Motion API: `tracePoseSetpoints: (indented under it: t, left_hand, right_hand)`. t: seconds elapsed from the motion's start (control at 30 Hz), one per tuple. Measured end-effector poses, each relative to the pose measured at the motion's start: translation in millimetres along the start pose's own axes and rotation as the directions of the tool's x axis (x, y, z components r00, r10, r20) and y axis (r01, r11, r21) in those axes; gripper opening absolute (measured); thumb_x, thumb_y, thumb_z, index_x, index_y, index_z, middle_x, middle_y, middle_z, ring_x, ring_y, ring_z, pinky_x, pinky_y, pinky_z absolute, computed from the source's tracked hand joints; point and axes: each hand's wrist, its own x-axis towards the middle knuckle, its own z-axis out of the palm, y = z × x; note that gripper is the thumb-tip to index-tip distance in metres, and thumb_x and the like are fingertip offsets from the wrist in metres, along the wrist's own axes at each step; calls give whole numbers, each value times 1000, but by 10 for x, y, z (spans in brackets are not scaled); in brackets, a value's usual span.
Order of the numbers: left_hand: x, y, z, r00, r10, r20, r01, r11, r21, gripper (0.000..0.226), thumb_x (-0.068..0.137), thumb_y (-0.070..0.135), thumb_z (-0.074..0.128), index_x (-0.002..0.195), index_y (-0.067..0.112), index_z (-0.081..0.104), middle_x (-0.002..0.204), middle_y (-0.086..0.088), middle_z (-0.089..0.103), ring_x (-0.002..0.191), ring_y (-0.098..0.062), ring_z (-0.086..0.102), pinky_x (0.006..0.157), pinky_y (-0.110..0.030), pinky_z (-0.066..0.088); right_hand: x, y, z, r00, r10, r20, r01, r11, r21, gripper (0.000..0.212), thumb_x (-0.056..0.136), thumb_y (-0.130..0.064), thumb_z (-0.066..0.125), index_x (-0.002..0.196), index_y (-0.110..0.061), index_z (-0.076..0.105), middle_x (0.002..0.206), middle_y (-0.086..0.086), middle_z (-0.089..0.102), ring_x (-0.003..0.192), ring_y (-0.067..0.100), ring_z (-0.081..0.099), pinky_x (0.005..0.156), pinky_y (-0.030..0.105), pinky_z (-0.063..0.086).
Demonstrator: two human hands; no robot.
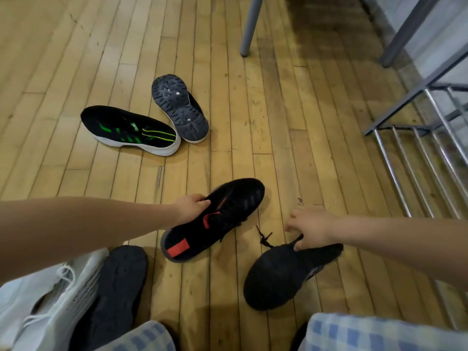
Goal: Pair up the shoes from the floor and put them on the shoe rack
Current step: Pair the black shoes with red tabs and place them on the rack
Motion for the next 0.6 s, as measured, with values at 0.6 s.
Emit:
tracePoseSetpoints:
  t: [0.6]
  left_hand:
    - [-456,-349,-183,987,-159,-23,92,674,-733,32,103,28,34,114,11,58,113,-11,64,104,-24,60,82,-33,51]
  right_hand:
    - [1051,-1194,-1011,996,92,-2,1,9,1000,68,85,-64,49,136,-20,49,135,1,56,124,24,52,108,45,39]
